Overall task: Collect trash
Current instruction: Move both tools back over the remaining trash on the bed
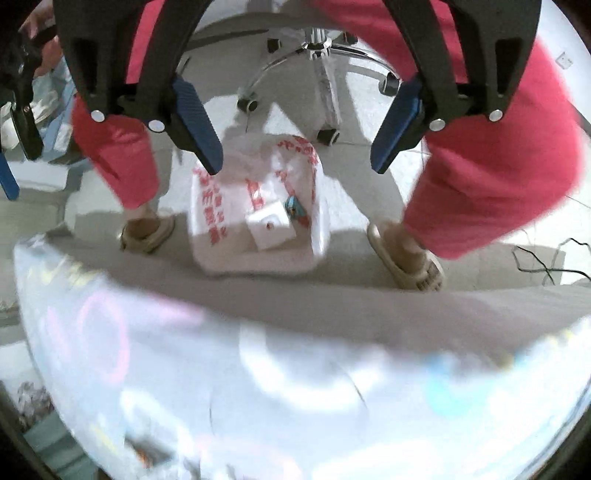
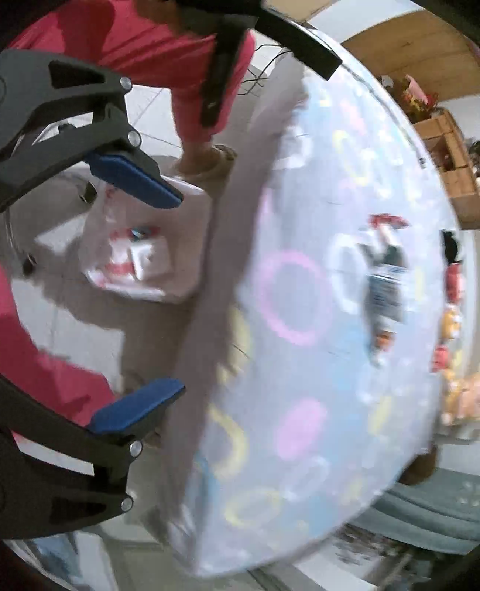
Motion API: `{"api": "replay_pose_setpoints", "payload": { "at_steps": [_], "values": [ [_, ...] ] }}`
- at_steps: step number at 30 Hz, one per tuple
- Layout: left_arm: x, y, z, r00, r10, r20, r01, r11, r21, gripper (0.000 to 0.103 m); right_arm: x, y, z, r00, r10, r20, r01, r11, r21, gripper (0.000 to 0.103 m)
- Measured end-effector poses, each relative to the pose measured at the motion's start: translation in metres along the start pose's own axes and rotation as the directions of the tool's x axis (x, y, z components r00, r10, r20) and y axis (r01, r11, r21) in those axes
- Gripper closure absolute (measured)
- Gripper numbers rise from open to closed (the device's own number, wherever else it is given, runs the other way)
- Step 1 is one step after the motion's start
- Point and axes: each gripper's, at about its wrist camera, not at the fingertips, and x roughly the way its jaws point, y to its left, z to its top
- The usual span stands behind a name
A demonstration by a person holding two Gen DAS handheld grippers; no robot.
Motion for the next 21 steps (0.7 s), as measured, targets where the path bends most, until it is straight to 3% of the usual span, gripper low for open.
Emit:
{"api": "replay_pose_setpoints", "payload": {
  "at_steps": [5, 12, 15, 21],
  "values": [
    [-0.074, 0.004, 0.032, 0.996, 0.017, 0.091, -0.017, 1.0, -0.004, 0.017, -0.055, -0.026, 0.041, 0.995, -0.011, 0.094, 0.016, 0.998, -0.055, 0.01],
    [-0.147, -0.009, 0.102, 0.988, 0.001, 0.156, -0.003, 1.0, 0.013, 0.014, -0.101, -0.052, 0.1, 0.981, 0.08, 0.178, -0.051, 0.986, -0.16, 0.007],
    [-0.16, -0.018, 0.136, 0.982, 0.02, 0.187, -0.024, 0.999, 0.022, 0.014, -0.101, -0.061, 0.131, 0.974, 0.136, 0.181, -0.096, 0.972, -0.217, 0.007],
    [-0.156, -0.028, 0.201, 0.985, 0.003, 0.173, -0.005, 1.0, 0.011, 0.014, -0.084, -0.067, 0.194, 0.972, 0.148, 0.183, -0.078, 0.936, -0.343, 0.007]
  ]
}}
